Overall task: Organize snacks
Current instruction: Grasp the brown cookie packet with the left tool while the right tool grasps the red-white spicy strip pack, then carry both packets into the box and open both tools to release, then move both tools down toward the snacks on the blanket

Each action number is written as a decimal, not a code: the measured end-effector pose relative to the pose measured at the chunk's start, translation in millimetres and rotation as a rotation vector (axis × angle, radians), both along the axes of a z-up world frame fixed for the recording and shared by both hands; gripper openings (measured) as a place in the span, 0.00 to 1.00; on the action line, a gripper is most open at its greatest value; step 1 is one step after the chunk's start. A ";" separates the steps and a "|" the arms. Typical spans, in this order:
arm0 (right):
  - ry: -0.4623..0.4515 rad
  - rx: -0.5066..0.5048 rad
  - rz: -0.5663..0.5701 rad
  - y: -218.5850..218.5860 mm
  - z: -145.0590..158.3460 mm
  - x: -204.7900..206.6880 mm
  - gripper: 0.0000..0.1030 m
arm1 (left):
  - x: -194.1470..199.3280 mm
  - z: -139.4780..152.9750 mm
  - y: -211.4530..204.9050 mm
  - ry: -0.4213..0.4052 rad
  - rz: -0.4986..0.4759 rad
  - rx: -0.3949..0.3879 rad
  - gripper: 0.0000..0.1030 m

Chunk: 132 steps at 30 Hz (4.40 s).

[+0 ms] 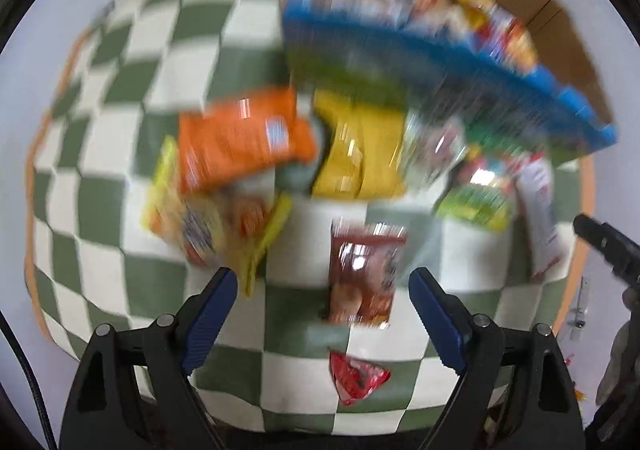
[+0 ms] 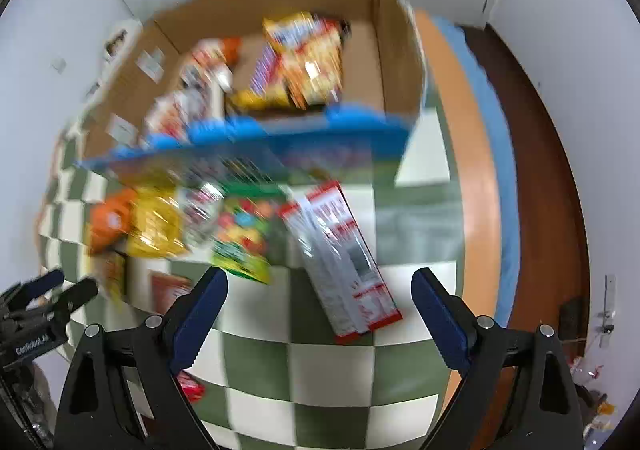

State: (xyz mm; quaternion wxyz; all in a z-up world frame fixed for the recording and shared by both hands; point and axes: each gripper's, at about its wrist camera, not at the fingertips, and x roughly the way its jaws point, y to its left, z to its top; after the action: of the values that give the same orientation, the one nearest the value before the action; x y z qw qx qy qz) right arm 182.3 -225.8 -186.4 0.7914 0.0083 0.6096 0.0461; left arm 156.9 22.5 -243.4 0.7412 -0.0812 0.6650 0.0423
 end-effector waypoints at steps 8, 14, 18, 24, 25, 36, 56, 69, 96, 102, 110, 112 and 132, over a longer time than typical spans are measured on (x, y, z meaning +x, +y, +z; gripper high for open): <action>0.090 -0.052 0.019 -9.2 -75.6 20.1 0.92 | 11.0 -65.3 -30.8 0.119 -0.013 -0.017 0.85; 0.099 -0.108 0.077 0.5 -99.3 22.3 0.78 | 22.5 -83.4 -43.5 0.123 -0.015 0.012 0.81; 0.146 -0.032 0.044 -1.3 -94.7 -2.2 0.61 | 21.5 -83.2 -46.2 0.111 -0.010 0.005 0.62; 0.299 0.193 -0.038 -5.1 -101.2 -38.0 0.67 | 9.3 -89.1 -34.5 0.111 0.013 -0.051 0.57; 0.293 0.201 -0.067 -8.0 -101.9 -38.4 0.68 | 9.4 -91.7 -33.8 0.118 0.013 -0.059 0.57; 0.135 0.002 -0.147 5.1 -101.7 -14.3 0.52 | -7.5 -80.1 -32.7 0.071 -0.022 -0.054 0.52; 0.036 0.268 -0.026 13.4 22.8 -83.3 0.43 | 22.4 103.1 -39.8 -0.195 -0.140 -0.271 0.52; -0.175 0.086 -0.017 11.9 100.2 74.8 0.43 | 204.5 107.9 -34.7 -0.145 -0.153 -0.142 0.52; 0.091 0.023 -0.034 32.7 -18.2 172.1 0.93 | 298.7 17.8 0.0 0.010 -0.082 -0.059 0.89; 0.085 0.010 -0.038 35.1 -20.6 169.5 0.93 | 275.6 23.2 -9.9 -0.024 -0.084 -0.056 0.89; 0.060 -0.007 -0.048 29.9 -15.9 163.7 0.93 | 231.4 41.2 -22.8 -0.119 -0.108 -0.019 0.89; 0.046 -0.009 -0.049 28.6 -13.0 161.5 0.93 | 221.4 46.8 -24.1 -0.143 -0.111 -0.010 0.89; -0.192 -0.022 -0.002 40.3 66.4 86.3 0.93 | 109.8 128.0 -32.2 -0.423 -0.120 0.074 0.89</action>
State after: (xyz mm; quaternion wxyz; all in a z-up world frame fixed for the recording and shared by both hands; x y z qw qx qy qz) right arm 268.5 -185.5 -120.0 0.8462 -0.0042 0.5313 0.0394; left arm 266.8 -9.7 -115.4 0.8679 -0.0214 0.4963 0.0048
